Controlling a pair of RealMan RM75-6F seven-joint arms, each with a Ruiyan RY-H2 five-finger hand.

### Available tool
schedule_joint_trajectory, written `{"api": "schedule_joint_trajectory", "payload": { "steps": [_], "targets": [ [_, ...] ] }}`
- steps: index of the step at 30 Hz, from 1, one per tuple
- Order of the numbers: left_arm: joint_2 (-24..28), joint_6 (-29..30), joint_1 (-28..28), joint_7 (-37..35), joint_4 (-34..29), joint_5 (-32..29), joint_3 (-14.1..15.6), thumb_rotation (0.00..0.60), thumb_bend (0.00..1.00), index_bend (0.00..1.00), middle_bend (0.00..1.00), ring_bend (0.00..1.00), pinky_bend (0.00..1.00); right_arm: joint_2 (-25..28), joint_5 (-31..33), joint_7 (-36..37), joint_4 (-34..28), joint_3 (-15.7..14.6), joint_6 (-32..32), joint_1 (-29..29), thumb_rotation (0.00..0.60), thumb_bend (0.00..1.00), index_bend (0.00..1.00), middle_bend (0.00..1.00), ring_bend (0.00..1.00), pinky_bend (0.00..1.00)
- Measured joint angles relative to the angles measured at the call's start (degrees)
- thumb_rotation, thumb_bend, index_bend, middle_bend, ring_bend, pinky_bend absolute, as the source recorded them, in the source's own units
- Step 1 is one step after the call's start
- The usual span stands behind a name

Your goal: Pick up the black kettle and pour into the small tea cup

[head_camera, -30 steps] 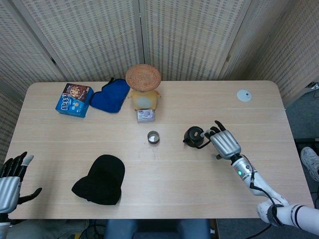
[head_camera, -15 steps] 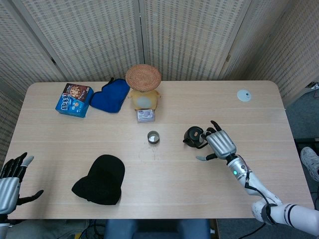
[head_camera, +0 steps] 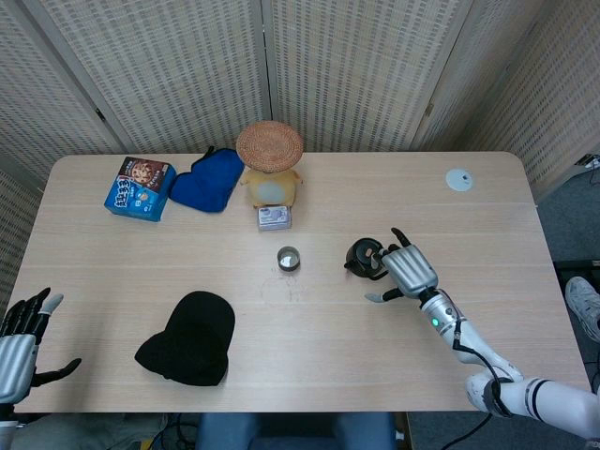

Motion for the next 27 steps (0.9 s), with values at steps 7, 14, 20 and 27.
{"api": "schedule_joint_trajectory", "payload": {
  "steps": [7, 14, 20, 27],
  "targets": [
    [-0.09, 0.05, 0.07, 0.05, 0.07, -0.07, -0.04, 0.592, 0.11, 0.09, 0.00, 0.05, 0.00, -0.39, 0.55, -0.71, 0.73, -0.19, -0.88, 0.37, 0.269, 0.00, 0.42, 0.46, 0.36, 0.00],
    [-0.12, 0.02, 0.08, 0.13, 0.02, -0.15, -0.10, 0.595, 0.11, 0.09, 0.00, 0.05, 0.00, -0.83, 0.80, -1.22, 1.37, -0.52, -1.78, 0.79, 0.268, 0.00, 0.42, 0.47, 0.36, 0.00],
    [-0.05, 0.11, 0.21, 0.13, 0.07, -0.27, -0.11, 0.593, 0.11, 0.09, 0.00, 0.05, 0.00, -1.18, 0.81, -1.32, 1.88, -0.72, -2.49, 1.16, 0.269, 0.00, 0.42, 0.48, 0.36, 0.00],
    [-0.03, 0.14, 0.30, 0.17, 0.11, -0.39, -0.13, 0.595, 0.11, 0.09, 0.00, 0.05, 0.00, -1.63, 0.74, -1.59, 2.30, -1.01, -3.17, 1.57, 0.269, 0.00, 0.44, 0.50, 0.36, 0.00]
  ]
}}
